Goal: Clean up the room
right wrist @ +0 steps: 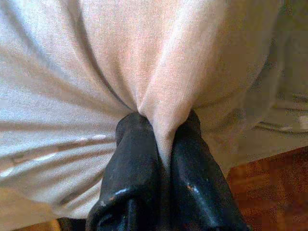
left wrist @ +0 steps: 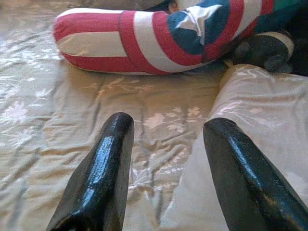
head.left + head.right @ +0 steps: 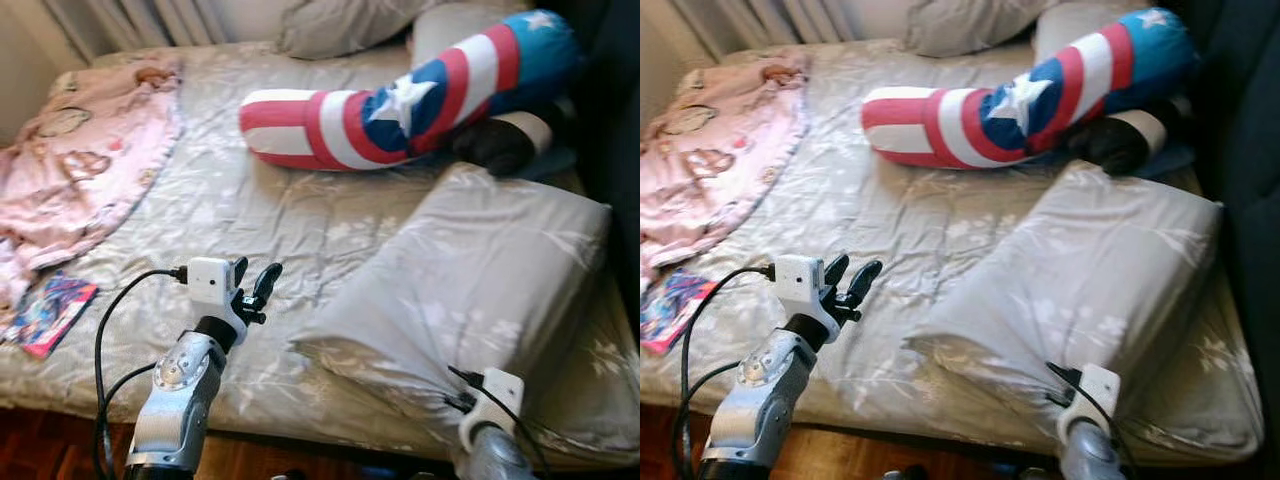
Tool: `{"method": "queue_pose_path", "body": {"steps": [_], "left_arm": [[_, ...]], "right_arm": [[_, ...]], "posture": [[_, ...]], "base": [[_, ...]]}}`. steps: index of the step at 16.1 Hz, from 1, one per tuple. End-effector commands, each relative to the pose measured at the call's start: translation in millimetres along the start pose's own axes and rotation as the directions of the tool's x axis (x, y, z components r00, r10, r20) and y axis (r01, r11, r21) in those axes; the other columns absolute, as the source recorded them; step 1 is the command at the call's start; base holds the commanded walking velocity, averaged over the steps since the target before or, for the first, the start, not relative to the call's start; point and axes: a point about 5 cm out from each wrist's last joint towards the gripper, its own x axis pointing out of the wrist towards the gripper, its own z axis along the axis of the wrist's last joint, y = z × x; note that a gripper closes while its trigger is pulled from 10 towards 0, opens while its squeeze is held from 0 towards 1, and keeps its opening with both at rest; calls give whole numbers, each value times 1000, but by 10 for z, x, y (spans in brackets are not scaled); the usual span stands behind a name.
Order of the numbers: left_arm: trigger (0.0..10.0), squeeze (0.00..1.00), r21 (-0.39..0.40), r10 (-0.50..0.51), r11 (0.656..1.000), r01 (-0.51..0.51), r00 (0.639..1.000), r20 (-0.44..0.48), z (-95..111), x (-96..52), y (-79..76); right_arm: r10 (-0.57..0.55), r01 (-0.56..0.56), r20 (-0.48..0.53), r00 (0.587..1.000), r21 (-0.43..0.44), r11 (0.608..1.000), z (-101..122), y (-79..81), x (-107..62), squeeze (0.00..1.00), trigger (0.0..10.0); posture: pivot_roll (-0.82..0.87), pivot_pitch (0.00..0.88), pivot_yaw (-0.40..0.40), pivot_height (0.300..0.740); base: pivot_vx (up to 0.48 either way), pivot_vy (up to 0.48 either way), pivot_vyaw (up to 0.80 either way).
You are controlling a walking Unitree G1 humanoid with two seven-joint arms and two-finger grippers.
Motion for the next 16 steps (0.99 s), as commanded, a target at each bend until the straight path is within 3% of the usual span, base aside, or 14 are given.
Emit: {"method": "queue_pose_path", "body": {"steps": [1, 2, 5, 6, 8, 10, 11, 13, 15, 16], "left_arm": [[10000, 0, 12, 37, 999, -37, 999, -8, -52, -25, 74], [10000, 0, 11, 40, 999, -40, 999, -5, -56, -17, 77], [10000, 0, 9, 48, 999, -48, 999, 9, -62, 22, 96], [10000, 0, 11, 50, 999, -50, 999, 12, -65, 45, 104], [10000, 0, 9, 50, 999, -50, 999, 16, -69, 59, 102], [10000, 0, 4, 46, 999, -46, 999, 23, -75, 84, 81], [10000, 0, 4, 44, 999, -44, 999, 23, -82, 93, 75], [10000, 0, 5, 41, 999, -41, 999, 26, -96, 109, 82], [10000, 0, 5, 43, 999, -43, 999, 28, -94, 107, 88], [10000, 0, 7, 43, 999, -43, 999, 27, -100, 103, 95]], "right_arm": [[-194, 194, 39, 980, 11, 981, 7, -509, -45, 0, 10000], [-215, 215, 52, 975, 20, 976, 29, -576, -53, 0, 10000], [-394, 391, 163, 905, 51, 919, 245, -1050, -142, 0, 10000], [-471, 465, 210, 857, 82, 882, 372, -1243, -196, 0, 10000], [-553, 541, 259, 792, 124, 832, 526, -1451, -272, 0, 10000], [-660, 642, 312, 683, 176, 747, 792, -1816, -425, 0, 10000], [-679, 662, 333, 654, 183, 727, 893, -1936, -483, 0, 10000], [-707, 692, 330, 625, 186, 698, 965, -2042, -536, 0, 10000], [-724, 697, 323, 610, 216, 684, 952, -2044, -545, 0, 10000], [-717, 686, 312, 623, 222, 693, 925, -2002, -519, 0, 10000]], "posture": [[-6, 171, 88, 740], [-8, 168, 86, 740], [-29, 159, 78, 740], [-40, 158, 78, 740], [-51, 155, 78, 740], [-62, 149, 80, 740], [-66, 147, 78, 740], [-70, 144, 77, 740], [-63, 146, 80, 740], [-64, 145, 82, 740]], "base": [[0, 0, 0], [0, 0, 0], [0, 0, 0], [0, 0, 0], [0, 0, 0], [0, 0, 0], [0, 0, 0], [0, 0, 0], [0, 0, 0], [0, 0, 0]]}}
